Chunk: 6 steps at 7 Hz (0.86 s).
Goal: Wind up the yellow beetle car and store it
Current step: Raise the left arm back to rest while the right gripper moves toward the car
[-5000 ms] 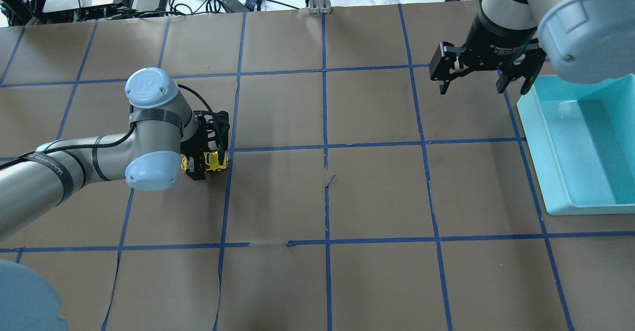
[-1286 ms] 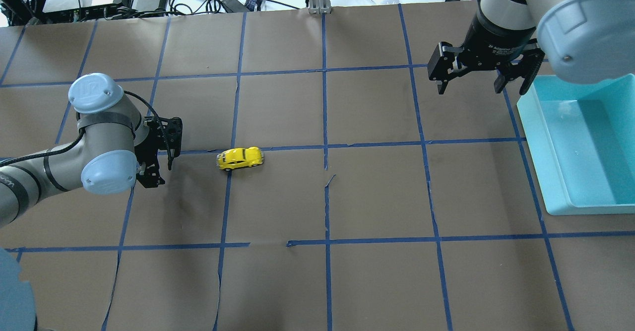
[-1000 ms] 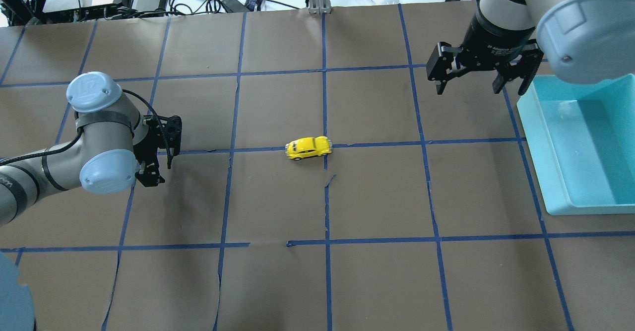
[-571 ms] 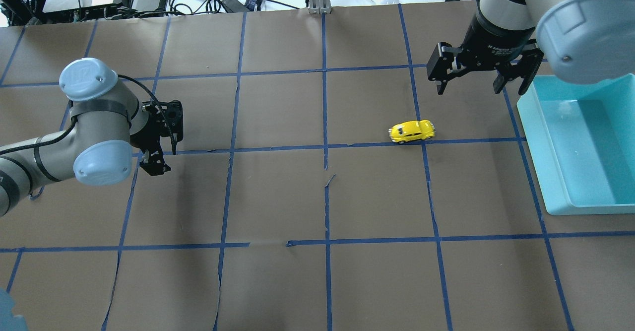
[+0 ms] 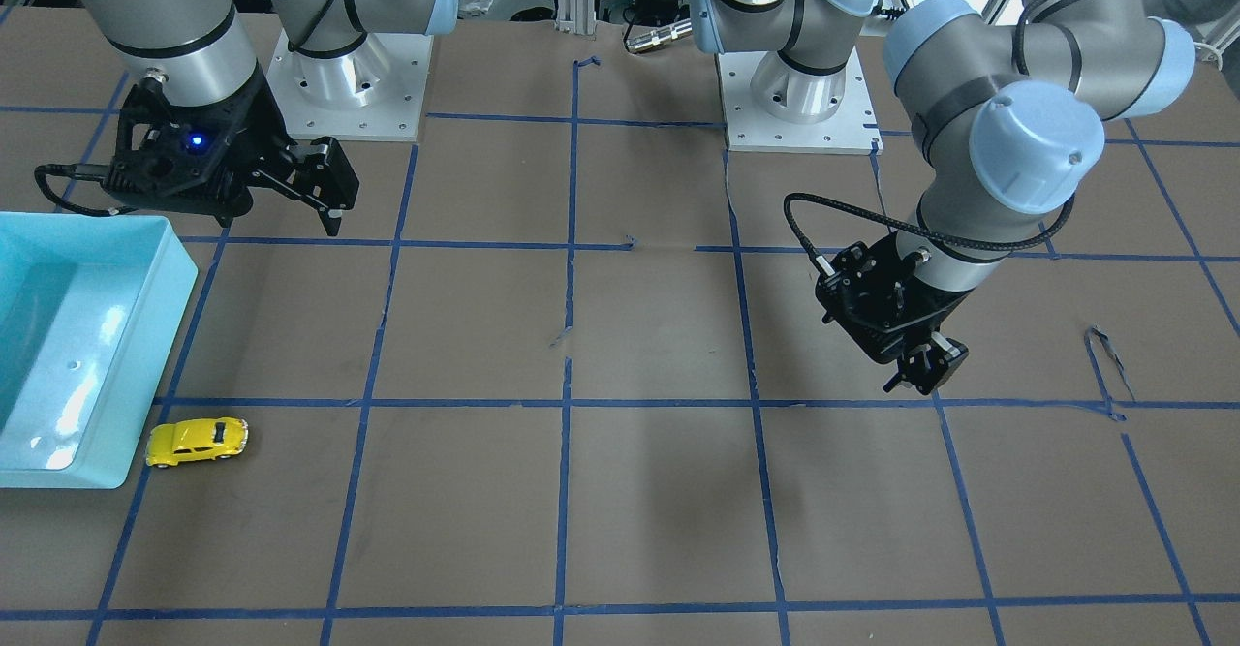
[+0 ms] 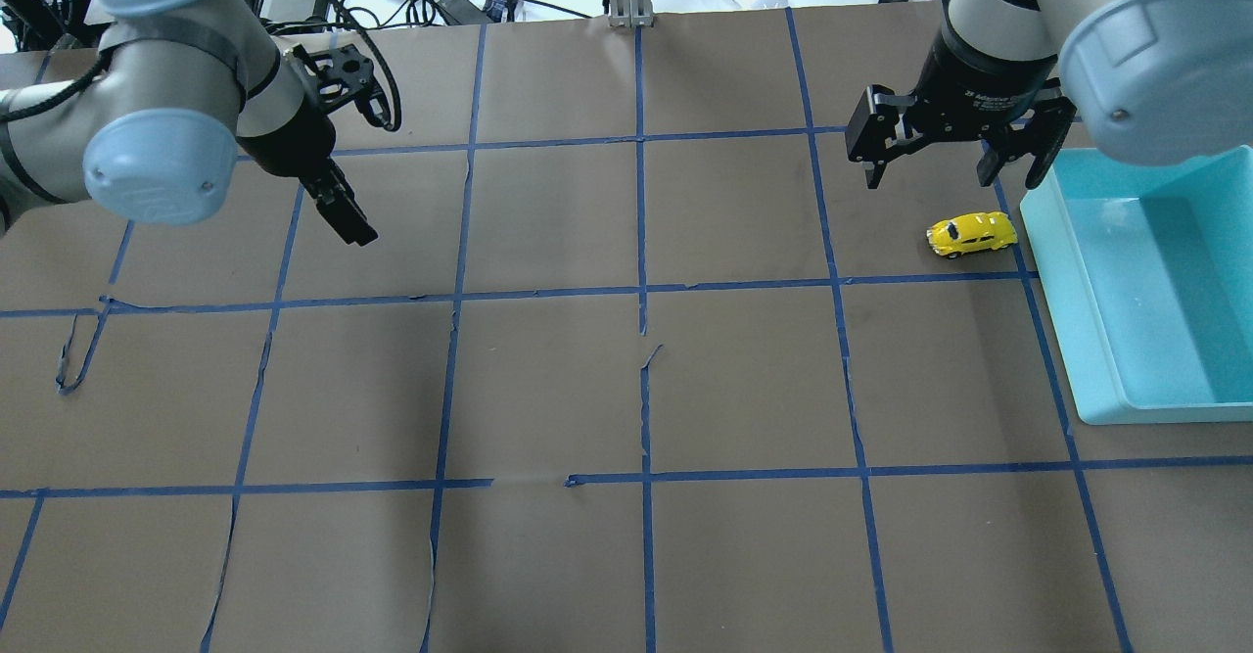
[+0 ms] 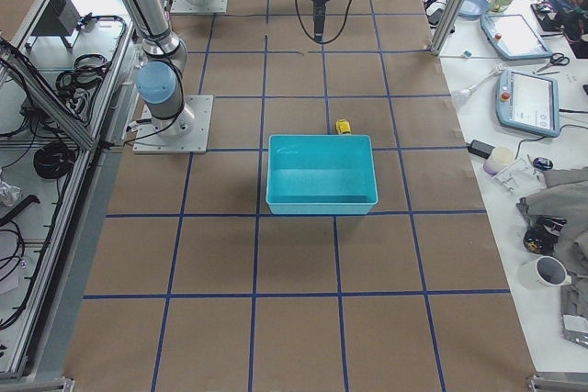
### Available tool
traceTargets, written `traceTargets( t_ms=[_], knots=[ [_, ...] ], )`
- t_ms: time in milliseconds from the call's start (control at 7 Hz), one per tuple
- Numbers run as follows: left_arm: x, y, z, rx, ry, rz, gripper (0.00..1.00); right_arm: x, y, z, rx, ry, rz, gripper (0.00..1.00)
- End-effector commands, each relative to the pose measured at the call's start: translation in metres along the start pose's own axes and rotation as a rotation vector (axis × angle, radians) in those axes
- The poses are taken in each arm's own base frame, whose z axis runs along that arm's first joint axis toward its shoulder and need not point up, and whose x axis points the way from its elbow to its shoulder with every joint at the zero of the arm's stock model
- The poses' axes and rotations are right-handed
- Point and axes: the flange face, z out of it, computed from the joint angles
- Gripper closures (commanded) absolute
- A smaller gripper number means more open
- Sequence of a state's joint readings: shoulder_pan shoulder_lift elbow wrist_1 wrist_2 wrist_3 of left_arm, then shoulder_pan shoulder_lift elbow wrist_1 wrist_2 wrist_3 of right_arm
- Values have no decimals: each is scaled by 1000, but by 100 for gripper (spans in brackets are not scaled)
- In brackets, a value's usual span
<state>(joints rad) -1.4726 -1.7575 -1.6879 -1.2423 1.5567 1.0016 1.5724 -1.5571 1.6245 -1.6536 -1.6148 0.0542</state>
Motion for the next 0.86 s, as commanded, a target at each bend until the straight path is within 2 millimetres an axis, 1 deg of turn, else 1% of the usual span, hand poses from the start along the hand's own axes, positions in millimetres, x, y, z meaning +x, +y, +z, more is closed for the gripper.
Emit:
traceTargets(
  t_ms=[0,143,286,429,571,714],
  knots=[
    [11,-3,-33,6,-2,-305,0,0,0,1,-5,-1,-7,0],
    [16,-2,-42,30,3,-457,0,0,0,2,-9,-1,-25,0],
    [22,-1,-60,68,1,-621,0,0,-3,6,-8,3,-130,0],
    [27,3,-76,89,-20,-706,0,3,-14,11,21,1,-219,0],
    [37,10,-99,120,-42,-845,0,6,-25,17,71,7,-296,0],
    [51,19,-117,139,-46,-954,0,13,-39,32,93,24,-501,0]
  ],
)
